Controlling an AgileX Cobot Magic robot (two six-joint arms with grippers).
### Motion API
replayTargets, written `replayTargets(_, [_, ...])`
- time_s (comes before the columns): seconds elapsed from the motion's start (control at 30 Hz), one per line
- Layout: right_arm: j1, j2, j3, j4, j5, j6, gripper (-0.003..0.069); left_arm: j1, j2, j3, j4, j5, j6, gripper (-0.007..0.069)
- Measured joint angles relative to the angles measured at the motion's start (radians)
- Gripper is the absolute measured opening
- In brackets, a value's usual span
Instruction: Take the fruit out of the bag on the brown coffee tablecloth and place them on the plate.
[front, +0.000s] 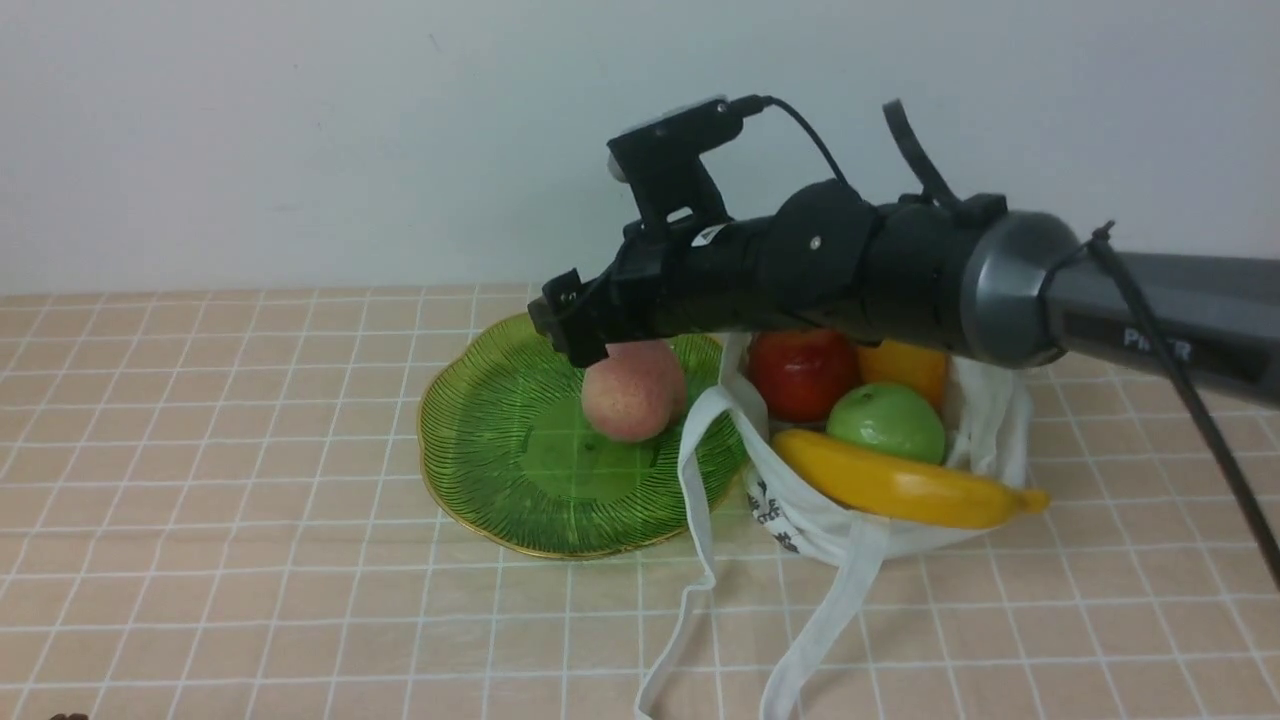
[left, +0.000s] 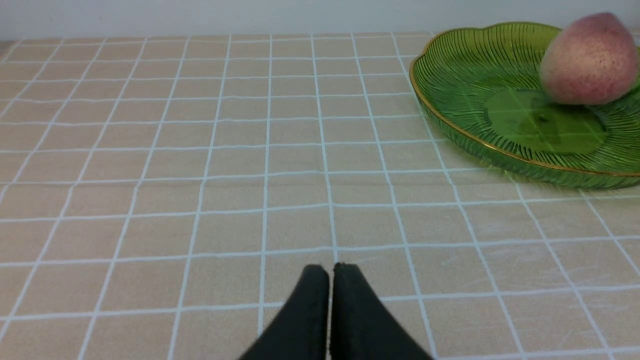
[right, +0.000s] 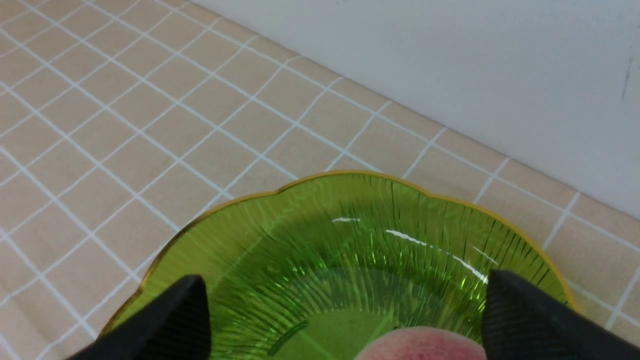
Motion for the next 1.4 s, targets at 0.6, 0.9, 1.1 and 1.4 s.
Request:
replayTargets(0.6, [-0.19,-0.705,0.128,-0.299,0.839,0.271,-0.0003,0.0,0.0,0.0,0.0,0.0,0.0,-0.0008])
replayTargets(0.9, [-0.196,-1.148,0.665,-0.302,0.483,0.296,-0.0013,0.0,0.0,0.0,0.0,0.0,0.0,-0.0008])
replayTargets(1.1, [-0.196,-1.322,1.0,-0.287,-0.023,0.25,-0.0013,0.0,0.0,0.0,0.0,0.0,0.0,-0.0008])
replayTargets(1.4, [-0.196,-1.35,1.095,-0.277,-0.218,0.244,-0.0013,0.0,0.0,0.0,0.0,0.0,0.0,-0.0008])
